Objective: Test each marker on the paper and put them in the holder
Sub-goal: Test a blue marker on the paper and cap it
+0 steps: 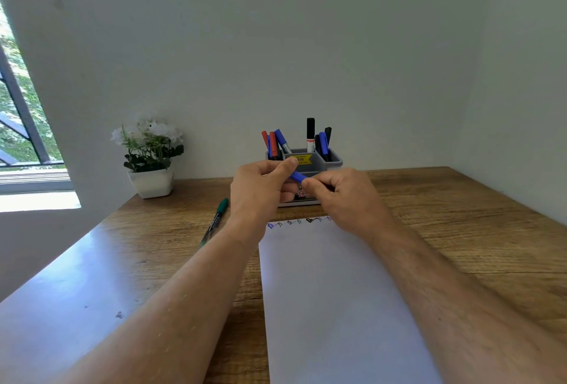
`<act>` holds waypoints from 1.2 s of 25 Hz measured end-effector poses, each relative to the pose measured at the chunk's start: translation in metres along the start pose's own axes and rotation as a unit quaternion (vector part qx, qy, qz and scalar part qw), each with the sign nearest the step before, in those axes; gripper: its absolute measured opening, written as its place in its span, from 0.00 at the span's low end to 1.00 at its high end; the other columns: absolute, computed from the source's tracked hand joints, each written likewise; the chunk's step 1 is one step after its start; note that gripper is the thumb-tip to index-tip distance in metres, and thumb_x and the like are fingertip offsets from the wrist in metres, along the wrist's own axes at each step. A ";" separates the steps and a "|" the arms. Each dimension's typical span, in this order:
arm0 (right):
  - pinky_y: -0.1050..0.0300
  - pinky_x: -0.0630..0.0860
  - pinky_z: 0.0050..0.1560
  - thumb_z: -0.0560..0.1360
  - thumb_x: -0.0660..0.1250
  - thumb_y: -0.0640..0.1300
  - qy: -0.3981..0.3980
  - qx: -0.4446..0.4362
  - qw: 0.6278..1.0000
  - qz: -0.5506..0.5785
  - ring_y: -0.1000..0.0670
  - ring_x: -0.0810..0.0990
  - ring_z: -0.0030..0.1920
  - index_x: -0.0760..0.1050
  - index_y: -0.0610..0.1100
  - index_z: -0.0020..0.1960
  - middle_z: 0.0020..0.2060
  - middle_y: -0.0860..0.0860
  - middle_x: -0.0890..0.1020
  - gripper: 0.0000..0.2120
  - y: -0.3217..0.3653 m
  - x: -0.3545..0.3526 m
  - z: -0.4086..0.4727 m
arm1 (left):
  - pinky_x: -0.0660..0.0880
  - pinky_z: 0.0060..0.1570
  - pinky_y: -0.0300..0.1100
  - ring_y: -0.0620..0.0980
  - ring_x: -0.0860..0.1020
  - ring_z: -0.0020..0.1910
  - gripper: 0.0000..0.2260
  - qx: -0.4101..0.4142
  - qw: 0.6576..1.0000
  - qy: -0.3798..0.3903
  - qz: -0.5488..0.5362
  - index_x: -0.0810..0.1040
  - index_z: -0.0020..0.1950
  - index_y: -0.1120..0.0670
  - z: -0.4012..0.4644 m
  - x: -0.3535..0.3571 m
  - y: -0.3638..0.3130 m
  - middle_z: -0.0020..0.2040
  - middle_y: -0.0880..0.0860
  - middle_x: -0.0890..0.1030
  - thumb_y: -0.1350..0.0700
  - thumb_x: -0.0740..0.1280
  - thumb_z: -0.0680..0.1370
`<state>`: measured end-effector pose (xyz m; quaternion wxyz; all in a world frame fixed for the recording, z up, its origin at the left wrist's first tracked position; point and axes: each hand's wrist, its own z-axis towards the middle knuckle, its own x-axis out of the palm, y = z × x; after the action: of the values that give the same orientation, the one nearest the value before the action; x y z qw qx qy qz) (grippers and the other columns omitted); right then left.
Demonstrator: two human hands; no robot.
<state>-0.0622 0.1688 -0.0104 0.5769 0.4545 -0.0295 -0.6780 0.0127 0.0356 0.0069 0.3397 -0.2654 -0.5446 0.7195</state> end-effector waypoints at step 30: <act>0.66 0.76 0.40 0.83 0.59 0.46 -0.119 0.040 0.974 0.189 0.55 0.79 0.39 0.79 0.49 0.56 0.39 0.52 0.81 0.11 0.004 -0.007 0.003 | 0.81 0.45 0.41 0.50 0.82 0.43 0.11 0.006 0.980 0.093 -0.175 0.79 0.56 0.53 -0.002 0.002 -0.010 0.42 0.55 0.84 0.64 0.59 0.83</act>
<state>-0.0616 0.1718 -0.0019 0.6684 0.3796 -0.2104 -0.6040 0.0151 0.0400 0.0156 0.5112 -0.2293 -0.5443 0.6244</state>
